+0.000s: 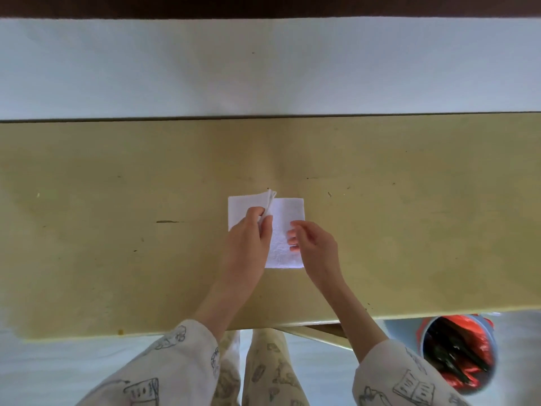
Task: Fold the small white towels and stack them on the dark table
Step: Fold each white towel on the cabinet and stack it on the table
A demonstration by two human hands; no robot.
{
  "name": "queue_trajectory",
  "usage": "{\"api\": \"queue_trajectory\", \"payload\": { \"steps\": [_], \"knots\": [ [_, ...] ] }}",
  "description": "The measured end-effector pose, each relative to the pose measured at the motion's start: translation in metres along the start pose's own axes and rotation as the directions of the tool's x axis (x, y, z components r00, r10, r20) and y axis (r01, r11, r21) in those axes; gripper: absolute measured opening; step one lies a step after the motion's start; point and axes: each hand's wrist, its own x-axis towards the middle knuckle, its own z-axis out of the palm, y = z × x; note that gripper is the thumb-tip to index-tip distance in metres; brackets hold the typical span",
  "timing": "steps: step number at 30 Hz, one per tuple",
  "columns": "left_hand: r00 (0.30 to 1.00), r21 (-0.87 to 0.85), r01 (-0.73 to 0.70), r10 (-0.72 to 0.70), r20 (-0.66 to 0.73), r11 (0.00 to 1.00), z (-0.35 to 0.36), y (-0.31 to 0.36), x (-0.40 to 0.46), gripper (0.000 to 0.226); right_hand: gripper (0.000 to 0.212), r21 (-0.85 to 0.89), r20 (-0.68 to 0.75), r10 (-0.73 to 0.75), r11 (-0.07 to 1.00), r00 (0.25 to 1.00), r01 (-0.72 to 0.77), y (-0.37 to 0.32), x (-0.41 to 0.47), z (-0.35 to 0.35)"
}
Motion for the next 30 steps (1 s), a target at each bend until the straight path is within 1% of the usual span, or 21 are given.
{"api": "queue_trajectory", "payload": {
  "steps": [3, 5, 7, 11, 12, 14, 16, 17, 19, 21, 24, 26, 30],
  "knots": [
    [0.999, 0.049, -0.002, 0.0, 0.052, 0.999, 0.018, 0.01, 0.001, 0.026, 0.019, 0.051, -0.014, 0.067, 0.996, 0.998, -0.066, 0.004, 0.007, -0.003],
    [0.995, 0.045, 0.004, -0.008, 0.096, 0.999, 0.026, 0.017, 0.001, 0.03, 0.02, 0.095, -0.011, 0.115, 0.989, 0.993, -0.114, 0.008, 0.012, -0.005],
    [0.989, 0.054, 0.004, -0.012, 0.15, 0.999, 0.031, 0.021, 0.0, 0.033, 0.022, 0.137, 0.006, 0.13, 0.982, 0.991, -0.13, 0.008, 0.013, -0.007],
    [0.982, 0.048, -0.06, 0.051, 0.181, 0.997, 0.036, 0.024, -0.003, 0.026, 0.026, 0.2, 0.049, 0.183, 0.961, 0.982, -0.189, 0.005, 0.017, -0.011],
    [0.981, 0.045, -0.07, 0.06, 0.185, 0.997, 0.036, 0.024, -0.004, 0.026, 0.03, 0.192, 0.042, 0.192, 0.962, 0.981, -0.196, 0.004, 0.018, -0.012],
    [0.981, 0.027, -0.079, 0.072, 0.181, 0.997, 0.034, 0.021, -0.008, 0.026, 0.04, 0.118, 0.017, 0.181, 0.976, 0.983, -0.182, 0.003, 0.019, -0.013],
    [0.984, 0.002, -0.127, 0.126, 0.129, 0.992, 0.032, 0.013, -0.011, 0.025, 0.044, 0.067, 0.011, 0.174, 0.982, 0.985, -0.175, 0.002, 0.019, -0.014],
    [0.981, 0.019, -0.166, 0.163, 0.103, 0.986, 0.031, 0.007, -0.012, 0.026, 0.042, 0.038, 0.009, 0.165, 0.986, 0.986, -0.165, 0.001, 0.019, -0.015],
    [0.971, 0.11, -0.236, 0.231, 0.062, 0.965, 0.029, -0.009, -0.013, 0.033, 0.024, -0.024, -0.009, 0.129, 0.991, 0.992, -0.129, -0.001, 0.019, -0.015],
    [0.965, 0.203, -0.264, 0.26, 0.046, 0.943, 0.025, -0.023, -0.015, 0.035, 0.014, -0.086, -0.039, 0.107, 0.99, 0.993, -0.11, -0.003, 0.02, -0.015],
    [0.953, 0.281, -0.303, 0.296, 0.067, 0.911, 0.019, -0.034, -0.017, 0.033, 0.011, -0.182, -0.053, 0.105, 0.977, 0.993, -0.113, -0.002, 0.022, -0.014],
    [0.948, 0.292, -0.317, 0.304, 0.092, 0.902, 0.018, -0.039, -0.017, 0.033, 0.016, -0.226, -0.047, 0.111, 0.967, 0.993, -0.119, -0.003, 0.024, -0.015],
    [0.943, 0.304, -0.331, 0.309, 0.119, 0.893, 0.019, -0.042, -0.018, 0.036, 0.018, -0.227, -0.027, 0.174, 0.958, 0.984, -0.175, -0.006, 0.029, -0.018]
  ]
}}
